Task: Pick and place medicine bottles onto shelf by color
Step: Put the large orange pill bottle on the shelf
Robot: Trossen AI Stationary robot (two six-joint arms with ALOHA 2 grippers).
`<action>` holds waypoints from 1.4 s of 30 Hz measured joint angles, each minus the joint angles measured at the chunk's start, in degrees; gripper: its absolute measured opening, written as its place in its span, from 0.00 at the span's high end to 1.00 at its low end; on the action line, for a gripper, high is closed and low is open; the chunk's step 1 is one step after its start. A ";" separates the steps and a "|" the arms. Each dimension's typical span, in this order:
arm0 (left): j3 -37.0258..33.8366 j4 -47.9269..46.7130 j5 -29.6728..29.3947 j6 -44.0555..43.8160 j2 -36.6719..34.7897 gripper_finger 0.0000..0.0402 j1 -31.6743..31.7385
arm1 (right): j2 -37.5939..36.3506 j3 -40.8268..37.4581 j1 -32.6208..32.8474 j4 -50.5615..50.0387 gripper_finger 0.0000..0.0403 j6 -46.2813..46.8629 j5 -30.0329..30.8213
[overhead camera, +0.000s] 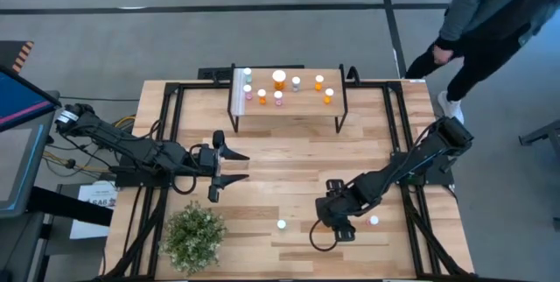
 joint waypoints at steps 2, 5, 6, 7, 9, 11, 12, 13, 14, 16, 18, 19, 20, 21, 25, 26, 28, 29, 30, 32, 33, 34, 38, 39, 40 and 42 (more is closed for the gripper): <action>0.00 -0.05 0.00 -0.13 0.00 0.48 0.00 | 0.02 0.00 0.05 0.11 0.34 0.58 -0.02; 0.00 -0.10 0.00 -0.25 0.00 0.48 0.00 | 0.02 0.00 0.07 1.33 0.34 0.81 -0.18; 0.00 -0.11 0.00 -0.50 0.00 0.48 0.00 | 0.02 0.00 0.06 2.00 0.34 0.94 -0.60; 0.00 -0.12 0.03 -0.59 0.00 0.48 -0.02 | 0.02 0.00 -0.03 2.77 0.34 1.53 -1.50; 0.00 -0.14 0.21 -0.59 0.00 0.48 -0.02 | 0.02 0.00 -0.37 3.59 0.34 2.23 -2.63; 0.00 -0.14 0.41 -0.59 0.00 0.48 -0.02 | 0.02 0.00 -0.42 3.60 0.34 2.30 -3.78; 0.00 -0.16 0.45 -0.59 0.00 0.48 -0.02 | 0.02 0.00 -0.58 3.60 0.34 2.32 -3.88; 0.00 -0.16 0.52 -0.57 0.00 0.48 -0.02 | 0.02 0.00 -0.75 3.62 0.34 2.30 -3.91; 0.00 -0.20 0.52 -0.56 0.00 0.48 -0.02 | 0.02 0.00 -0.99 3.73 0.34 2.30 -4.11; 0.00 -0.45 0.57 -0.55 -0.01 0.48 -0.02 | 0.02 0.00 -1.76 4.09 0.34 2.29 -5.45; 0.00 -0.72 0.57 -0.21 -0.01 0.48 -0.02 | 0.02 0.00 -2.65 4.51 0.34 2.30 -6.70; 0.00 -0.74 0.57 -0.05 -0.01 0.48 -0.02 | 0.02 0.00 -3.07 4.69 0.34 2.30 -7.29; 0.00 -0.73 0.59 -0.04 -0.02 0.48 -0.02 | 0.02 0.00 -3.52 4.68 0.34 2.29 -7.73; 0.00 -0.73 0.59 -0.06 -0.02 0.48 -0.02 | 0.02 0.00 -3.94 4.48 0.34 2.28 -7.85; 0.00 -0.73 0.61 -0.10 -0.02 0.48 -0.02 | 0.02 0.00 -5.43 3.32 0.34 2.28 -8.18; 0.00 -0.73 0.61 -0.10 -0.02 0.48 -0.02 | -0.07 0.00 -5.63 2.67 0.34 2.25 -8.20; 0.00 -0.73 0.61 -0.12 -0.02 0.48 -0.02 | -0.31 0.00 -5.47 1.19 0.34 2.25 -8.20; 0.00 -0.73 0.61 -0.13 -0.02 0.48 -0.02 | -0.35 0.00 -5.26 0.77 0.34 2.23 -8.24; 0.00 -0.74 0.61 -0.13 -0.02 0.48 -0.02 | -0.35 0.00 -5.12 0.32 0.34 2.19 -8.32; 0.00 -0.80 0.61 -0.15 -0.02 0.48 -0.02 | -0.35 0.00 -5.03 -0.40 0.34 1.96 -8.63; 0.00 -0.90 0.61 -0.15 -0.02 0.48 -0.02 | -0.35 0.00 -5.04 -0.35 0.34 1.80 -8.74; 0.00 -1.04 0.61 -0.17 -0.02 0.48 -0.02 | -0.35 0.00 -5.03 -0.34 0.34 1.55 -8.71; 0.00 -1.17 0.61 -0.65 -0.02 0.48 -0.02 | -0.35 1.48 -4.03 -2.21 0.34 -0.59 -9.97; 0.00 -1.21 0.61 -0.70 -0.02 0.48 -0.02 | -0.21 2.30 -3.70 -2.28 0.34 -0.26 -10.22; 0.00 -1.21 0.61 -0.74 -0.02 0.48 -0.02 | -0.12 3.15 -3.28 -2.42 0.34 0.17 -10.28; 0.00 -1.23 0.62 -1.19 -0.02 0.48 -0.02 | -0.02 4.50 -2.06 -3.31 0.34 0.47 -8.85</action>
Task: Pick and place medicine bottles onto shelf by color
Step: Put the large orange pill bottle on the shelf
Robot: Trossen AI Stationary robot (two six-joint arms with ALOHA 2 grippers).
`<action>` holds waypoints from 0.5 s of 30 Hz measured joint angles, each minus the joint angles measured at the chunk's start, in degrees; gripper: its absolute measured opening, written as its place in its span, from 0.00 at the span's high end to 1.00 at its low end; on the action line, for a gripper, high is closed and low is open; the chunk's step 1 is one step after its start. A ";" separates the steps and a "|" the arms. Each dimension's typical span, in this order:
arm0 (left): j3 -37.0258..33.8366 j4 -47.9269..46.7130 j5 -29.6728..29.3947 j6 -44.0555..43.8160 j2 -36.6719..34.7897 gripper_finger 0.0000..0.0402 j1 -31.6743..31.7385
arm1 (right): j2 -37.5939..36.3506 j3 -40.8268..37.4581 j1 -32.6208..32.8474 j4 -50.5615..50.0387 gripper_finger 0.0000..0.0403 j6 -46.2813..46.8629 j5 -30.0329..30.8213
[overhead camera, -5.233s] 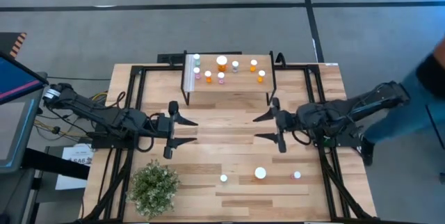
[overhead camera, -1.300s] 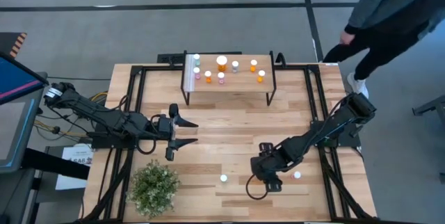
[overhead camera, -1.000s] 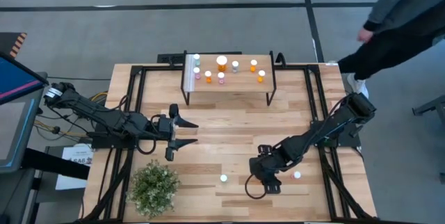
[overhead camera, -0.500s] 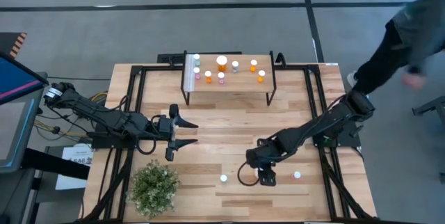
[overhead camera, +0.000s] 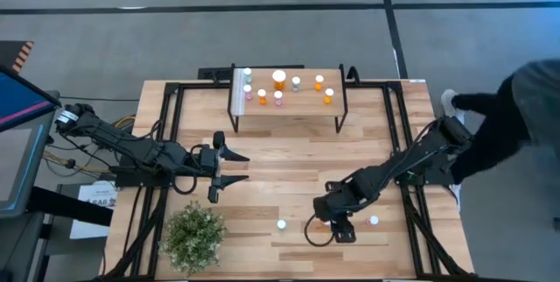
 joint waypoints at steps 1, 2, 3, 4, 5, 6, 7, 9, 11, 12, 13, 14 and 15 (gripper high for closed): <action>0.00 0.00 0.01 -0.38 -0.02 0.48 0.00 | 0.00 0.49 0.70 -0.04 0.34 0.03 1.74; 0.00 -0.03 0.00 -0.65 -0.02 0.48 0.00 | 0.00 0.84 1.32 0.11 0.34 0.09 3.70; 0.00 -0.08 0.01 -0.87 -0.02 0.48 0.00 | 0.00 0.97 1.98 0.20 0.34 0.10 5.66; 0.00 -0.12 0.01 -0.93 -0.02 0.48 0.00 | 0.01 0.97 2.58 0.01 0.34 0.15 7.17; 0.00 -0.24 0.01 -0.97 -0.02 0.48 0.00 | 0.17 0.97 3.04 -0.16 0.34 0.23 8.42; 0.00 -0.39 0.00 -1.00 -0.02 0.48 0.00 | 0.31 0.97 3.41 -0.40 0.34 0.32 9.62; 0.00 -0.42 -0.01 -1.00 -0.02 0.48 0.00 | 0.35 0.97 3.73 -1.24 0.34 0.38 10.85; 0.00 -0.39 -0.01 -1.01 -0.02 0.48 0.00 | 0.33 0.97 3.99 -2.84 0.34 0.77 12.80; 0.00 -0.46 0.01 -1.02 -0.02 0.48 0.00 | 0.35 0.95 3.92 -3.24 0.34 0.80 13.27; 0.00 -0.44 0.01 -1.02 -0.02 0.48 0.00 | 0.35 0.95 3.85 -2.62 0.34 0.79 13.50; 0.00 -0.45 0.01 -1.02 -0.02 0.48 0.00 | 0.33 0.95 3.66 -1.91 0.34 0.77 13.53; 0.00 -0.46 0.01 -1.02 -0.02 0.48 0.00 | 0.33 0.95 3.47 -1.59 0.34 0.77 13.51; 0.00 -0.45 0.01 -1.02 -0.02 0.48 0.00 | 0.33 0.95 3.31 -1.61 0.34 0.77 13.53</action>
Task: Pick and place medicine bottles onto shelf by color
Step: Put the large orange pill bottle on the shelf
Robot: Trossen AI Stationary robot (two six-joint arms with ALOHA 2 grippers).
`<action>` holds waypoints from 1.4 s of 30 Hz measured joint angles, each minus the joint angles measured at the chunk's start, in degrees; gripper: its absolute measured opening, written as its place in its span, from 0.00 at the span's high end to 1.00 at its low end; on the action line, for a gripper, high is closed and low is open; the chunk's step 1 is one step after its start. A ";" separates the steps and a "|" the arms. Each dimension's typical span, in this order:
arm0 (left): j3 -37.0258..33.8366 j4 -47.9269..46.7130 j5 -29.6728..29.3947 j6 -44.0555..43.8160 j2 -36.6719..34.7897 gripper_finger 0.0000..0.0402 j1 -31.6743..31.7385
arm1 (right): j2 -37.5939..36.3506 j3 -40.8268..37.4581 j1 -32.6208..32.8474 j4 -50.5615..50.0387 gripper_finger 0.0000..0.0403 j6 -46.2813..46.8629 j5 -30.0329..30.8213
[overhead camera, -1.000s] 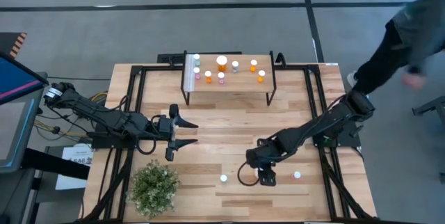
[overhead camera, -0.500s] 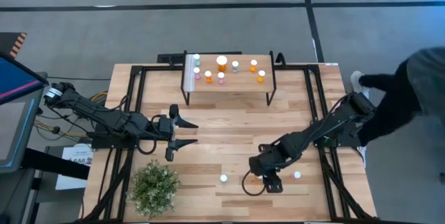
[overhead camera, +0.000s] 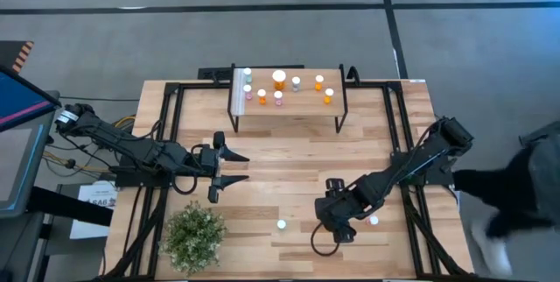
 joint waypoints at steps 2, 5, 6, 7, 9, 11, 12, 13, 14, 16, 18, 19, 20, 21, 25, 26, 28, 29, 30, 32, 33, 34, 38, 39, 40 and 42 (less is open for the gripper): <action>0.00 -0.01 0.00 0.00 0.00 0.48 0.00 | 0.00 0.00 -0.10 -0.05 0.34 -0.02 -0.02; 0.00 -0.04 0.00 0.00 0.00 0.48 0.00 | 0.91 0.06 -0.12 0.41 0.34 -0.46 -0.02; 0.00 -0.16 0.00 0.00 0.00 0.48 0.00 | 1.53 0.05 -0.14 0.50 0.34 -0.47 -0.02; 0.00 -0.35 0.00 0.00 0.00 0.48 0.00 | 2.05 -0.02 -0.14 0.16 0.34 -0.48 -0.03; 0.00 -0.39 0.02 0.00 0.00 0.48 0.00 | 3.31 0.00 -0.12 0.41 0.34 -0.50 -0.26; 0.00 -0.47 0.02 -0.01 0.00 0.48 -0.02 | 5.02 0.02 0.02 0.11 0.34 -0.66 -0.59; 0.00 -0.47 0.02 0.00 0.00 0.48 -0.02 | 5.85 0.00 0.01 -0.27 0.34 -0.66 -0.68; 0.00 -0.49 0.02 -0.02 0.00 0.48 -0.02 | 6.45 -0.04 0.01 -0.67 0.34 -0.67 -0.74; 0.00 -0.67 0.02 -0.01 0.00 0.48 0.00 | 6.78 -0.04 0.01 -0.77 0.34 -0.66 -0.74; 0.00 -0.73 0.02 -0.02 0.00 0.48 -0.02 | 7.37 0.02 0.00 -0.76 0.34 -0.75 -0.76; 0.00 -0.77 0.02 -0.02 0.00 0.48 -0.02 | 7.69 -0.02 -0.01 -0.96 0.34 -1.02 -0.74; 0.00 -0.73 0.02 -0.02 0.00 0.48 -0.02 | 7.65 -0.02 -0.01 -0.85 0.34 -1.08 -0.74; 0.00 -0.73 0.02 -0.02 0.00 0.48 -0.02 | 7.58 -0.02 -0.01 -0.37 0.34 -1.09 -0.74; 0.00 -0.75 0.01 -0.02 0.00 0.48 -0.01 | 7.56 -0.02 -0.08 -0.01 0.34 -1.10 -0.74; 0.00 -0.77 0.02 -0.13 0.00 0.48 -0.02 | 7.56 -0.02 -0.16 0.08 0.34 -1.39 -0.72; 0.00 -0.75 0.02 -0.26 0.00 0.48 -0.02 | 7.56 -0.02 -0.15 0.03 0.34 -1.54 -0.73; 0.00 -0.72 0.00 -0.28 0.00 0.48 -0.02 | 7.56 -0.02 -0.14 0.10 0.34 -1.69 -0.72; 0.00 -0.75 0.00 -0.31 0.00 0.48 -0.02 | 7.56 -0.02 -0.15 0.19 0.35 -1.89 -0.72; 0.00 -0.72 0.00 -0.31 0.00 0.48 -0.02 | 7.56 -0.02 -0.24 0.17 0.36 -2.33 -0.72; 0.00 -0.73 0.02 -0.31 0.00 0.48 -0.02 | 7.56 -0.02 -0.49 0.19 0.39 -2.62 -0.72; 0.00 -0.73 0.00 -0.33 0.00 0.48 -0.02 | 7.56 0.00 -0.49 0.19 0.41 -2.62 -0.72; 0.00 -0.73 0.02 -0.43 0.00 0.48 -0.02 | 7.54 0.02 -0.51 0.21 0.44 -2.75 -0.72; 0.00 -0.72 0.00 -0.46 0.00 0.48 -0.02 | 7.45 0.09 -0.52 0.35 0.53 -3.71 -0.70; 0.00 -0.71 0.00 -0.46 0.00 0.48 -0.02 | 7.44 0.12 -0.64 0.36 0.55 -3.74 -0.70; 0.00 -0.73 0.00 -0.46 0.00 0.48 -0.02 | 7.43 0.13 -0.82 0.39 0.55 -3.88 -0.70; 0.00 -0.71 0.00 -0.46 0.00 0.48 -0.02 | 7.25 0.12 -0.90 0.06 0.55 -4.03 -0.70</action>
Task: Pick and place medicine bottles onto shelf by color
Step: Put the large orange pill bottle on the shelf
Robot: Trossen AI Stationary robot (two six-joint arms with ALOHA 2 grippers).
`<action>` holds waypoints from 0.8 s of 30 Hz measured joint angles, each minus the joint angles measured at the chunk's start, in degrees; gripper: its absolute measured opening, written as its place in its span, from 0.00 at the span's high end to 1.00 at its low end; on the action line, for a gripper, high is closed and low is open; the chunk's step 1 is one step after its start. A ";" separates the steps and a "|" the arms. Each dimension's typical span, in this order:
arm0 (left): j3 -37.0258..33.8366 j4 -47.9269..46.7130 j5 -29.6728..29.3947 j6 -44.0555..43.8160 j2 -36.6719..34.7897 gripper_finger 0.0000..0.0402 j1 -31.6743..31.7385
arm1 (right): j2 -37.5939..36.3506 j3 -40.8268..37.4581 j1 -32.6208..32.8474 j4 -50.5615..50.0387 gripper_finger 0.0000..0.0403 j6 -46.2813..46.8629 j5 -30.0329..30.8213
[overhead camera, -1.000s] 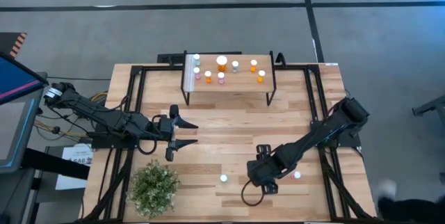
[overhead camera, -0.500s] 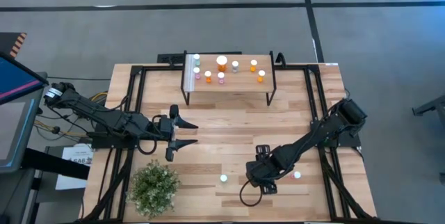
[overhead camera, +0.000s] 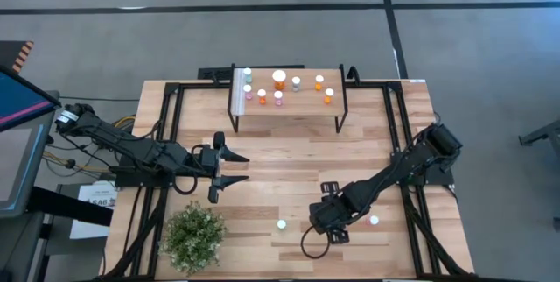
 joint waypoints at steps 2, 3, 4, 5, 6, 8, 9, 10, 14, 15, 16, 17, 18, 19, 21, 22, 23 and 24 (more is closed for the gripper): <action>0.00 0.00 0.00 0.00 0.00 0.48 0.00 | -0.04 -0.01 -0.15 -0.14 0.53 -0.33 0.00; 0.00 0.00 0.00 0.02 0.00 0.48 0.01 | -0.04 -0.01 -0.32 -0.27 0.52 -0.51 -0.01; 0.00 0.00 0.00 0.00 0.00 0.48 0.00 | -0.04 -0.01 -0.47 -0.63 0.51 -0.53 -0.02; 0.00 0.02 0.00 0.00 0.00 0.48 0.00 | -0.11 0.09 -0.75 -1.40 0.50 -0.59 -0.02; 0.00 0.02 0.00 0.00 0.00 0.48 0.02 | -0.17 0.34 -0.93 -2.63 0.50 -0.74 -0.02; 0.00 0.04 0.00 0.00 0.00 0.48 0.00 | -0.20 1.33 -1.63 -5.12 0.50 -1.69 0.10; 0.00 0.04 0.00 0.00 0.00 0.48 0.00 | -0.23 2.03 -2.10 -6.17 0.51 -2.13 0.21; 0.00 0.04 0.00 0.00 0.00 0.48 0.00 | -0.23 2.85 -2.60 -7.02 0.51 -2.74 0.68; 0.00 0.05 0.00 0.01 0.00 0.48 0.00 | -0.26 7.12 -4.96 -11.56 0.52 -7.03 1.67; 0.00 0.07 0.00 0.00 0.00 0.48 0.00 | -0.28 8.36 -5.71 -12.57 0.51 -8.50 1.70; 0.00 0.07 0.00 0.00 0.00 0.48 0.00 | -0.28 9.73 -6.65 -13.61 0.50 -10.09 1.84; 0.00 0.07 0.02 0.00 0.00 0.48 0.00 | -0.53 11.16 -7.67 -14.80 0.50 -11.60 2.25; 0.00 0.07 0.04 0.01 0.00 0.48 0.00 | -1.32 12.22 -8.69 -15.78 0.50 -13.03 2.97; 0.00 0.07 0.23 0.01 0.00 0.48 0.00 | -2.19 13.33 -9.94 -16.61 0.50 -14.54 3.99; 0.00 0.07 0.66 0.01 0.01 0.48 0.02 | -4.71 15.26 -13.27 -17.55 0.50 -17.54 4.69; -0.01 0.13 0.96 0.00 0.02 0.48 0.00 | -6.04 15.79 -15.06 -17.78 0.50 -18.86 4.70; -0.02 0.30 0.98 0.00 0.02 0.48 0.00 | -7.54 16.47 -17.39 -17.54 0.50 -20.49 4.81; -0.02 0.30 0.96 0.00 0.00 0.48 0.00 | -9.18 17.07 -19.65 -17.26 0.50 -21.82 4.83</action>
